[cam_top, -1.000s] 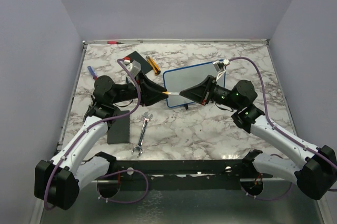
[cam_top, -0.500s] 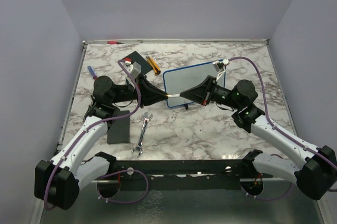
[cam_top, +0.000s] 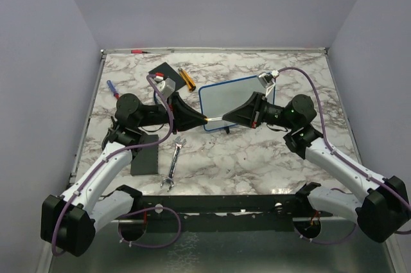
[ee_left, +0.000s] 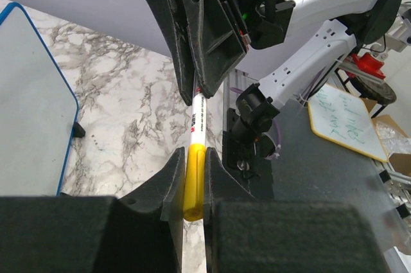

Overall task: Write a sentence on the whiteboard
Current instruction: Open the whiteboard marker at the center of the board.

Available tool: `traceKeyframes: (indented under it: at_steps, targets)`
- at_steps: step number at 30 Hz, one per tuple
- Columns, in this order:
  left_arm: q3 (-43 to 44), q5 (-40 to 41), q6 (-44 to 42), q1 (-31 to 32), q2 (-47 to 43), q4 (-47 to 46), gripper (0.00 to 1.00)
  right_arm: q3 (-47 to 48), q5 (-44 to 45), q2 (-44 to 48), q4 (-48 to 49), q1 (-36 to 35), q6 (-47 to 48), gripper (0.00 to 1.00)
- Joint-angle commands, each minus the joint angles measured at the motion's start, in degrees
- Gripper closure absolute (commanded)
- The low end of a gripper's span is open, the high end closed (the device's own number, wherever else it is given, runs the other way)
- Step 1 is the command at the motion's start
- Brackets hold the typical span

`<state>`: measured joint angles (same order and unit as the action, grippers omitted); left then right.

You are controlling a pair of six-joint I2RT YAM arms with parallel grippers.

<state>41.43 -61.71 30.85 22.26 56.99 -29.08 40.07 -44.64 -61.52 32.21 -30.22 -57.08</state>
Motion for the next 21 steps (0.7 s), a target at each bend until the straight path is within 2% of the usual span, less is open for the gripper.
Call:
traceKeyframes:
  at_steps: [1, 12, 21]
  targets:
    - [-0.3, -1.1, -0.4, -1.3, -1.6, 0.0, 1.00, -1.4, -3.6, 0.2, 3.1, 3.1, -1.5, 0.99]
    - [-0.5, 1.0, -0.8, -1.3, -2.1, 0.0, 1.00, -1.1, -2.3, 3.6, -4.9, 6.3, 2.6, 0.99]
    - [-0.6, 1.0, -0.8, -1.4, -2.2, -0.1, 1.00, -0.9, -3.1, 4.7, -7.1, 8.4, 3.6, 1.00]
